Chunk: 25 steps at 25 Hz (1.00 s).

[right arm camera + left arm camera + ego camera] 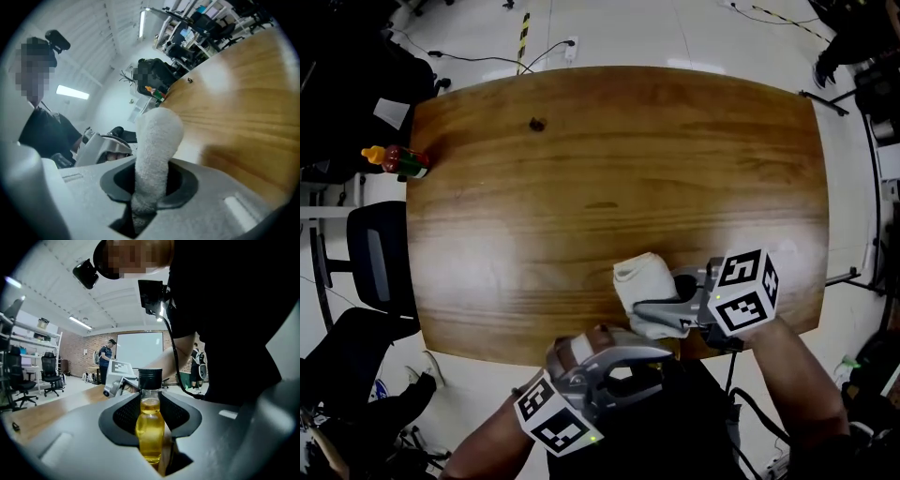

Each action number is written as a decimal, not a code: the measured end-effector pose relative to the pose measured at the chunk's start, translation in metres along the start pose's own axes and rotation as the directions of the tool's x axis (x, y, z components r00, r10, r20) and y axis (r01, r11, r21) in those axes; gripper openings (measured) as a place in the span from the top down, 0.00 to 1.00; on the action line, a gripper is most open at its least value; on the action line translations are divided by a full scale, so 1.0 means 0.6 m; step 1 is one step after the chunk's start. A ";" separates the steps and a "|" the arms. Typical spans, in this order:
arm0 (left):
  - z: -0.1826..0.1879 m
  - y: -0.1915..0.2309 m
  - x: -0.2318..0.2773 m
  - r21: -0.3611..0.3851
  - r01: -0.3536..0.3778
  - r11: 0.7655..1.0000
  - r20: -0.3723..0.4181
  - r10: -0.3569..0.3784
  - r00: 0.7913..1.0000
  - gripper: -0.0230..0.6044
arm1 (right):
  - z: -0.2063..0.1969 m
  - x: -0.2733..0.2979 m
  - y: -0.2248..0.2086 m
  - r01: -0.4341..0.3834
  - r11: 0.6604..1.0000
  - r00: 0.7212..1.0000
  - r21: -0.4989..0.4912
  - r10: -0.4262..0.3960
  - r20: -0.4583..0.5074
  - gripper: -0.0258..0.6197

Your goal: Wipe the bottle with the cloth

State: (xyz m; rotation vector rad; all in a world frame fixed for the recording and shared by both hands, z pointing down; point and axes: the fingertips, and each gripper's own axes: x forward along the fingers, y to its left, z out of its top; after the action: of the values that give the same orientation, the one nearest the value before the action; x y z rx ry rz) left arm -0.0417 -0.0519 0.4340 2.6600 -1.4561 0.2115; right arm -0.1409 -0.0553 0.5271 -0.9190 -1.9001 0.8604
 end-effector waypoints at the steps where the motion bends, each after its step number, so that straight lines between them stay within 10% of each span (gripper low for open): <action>1: 0.000 0.000 0.000 -0.001 0.000 1.000 0.000 0.000 1.000 0.73 | -0.005 0.005 -0.005 0.013 0.999 1.000 -0.040 -0.014 -0.022 0.85; 10: 0.000 0.000 0.002 0.008 0.013 1.000 0.009 -0.013 1.000 0.73 | -0.049 0.031 -0.075 0.221 0.904 0.942 -0.366 -0.296 -0.162 0.85; 17: -0.003 0.001 0.003 0.015 0.020 1.000 -0.001 -0.020 1.000 0.73 | -0.054 0.039 -0.085 0.246 0.857 0.919 -0.452 -0.355 -0.172 0.85; 21: -0.004 -0.001 0.004 0.020 0.023 1.000 -0.009 -0.023 1.000 0.73 | -0.054 0.035 -0.087 0.251 0.882 0.929 -0.399 -0.335 -0.155 0.85; 25: -0.007 0.001 0.000 -0.007 0.030 1.000 -0.022 -0.030 0.999 0.72 | 0.006 -0.018 -0.082 0.228 0.965 0.971 -0.127 -0.217 0.100 0.85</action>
State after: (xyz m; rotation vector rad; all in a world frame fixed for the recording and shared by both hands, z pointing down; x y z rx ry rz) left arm -0.0425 -0.0514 0.4383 2.6633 -1.4067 0.2321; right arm -0.1529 -0.0897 0.5622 -0.7403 -2.1113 0.6495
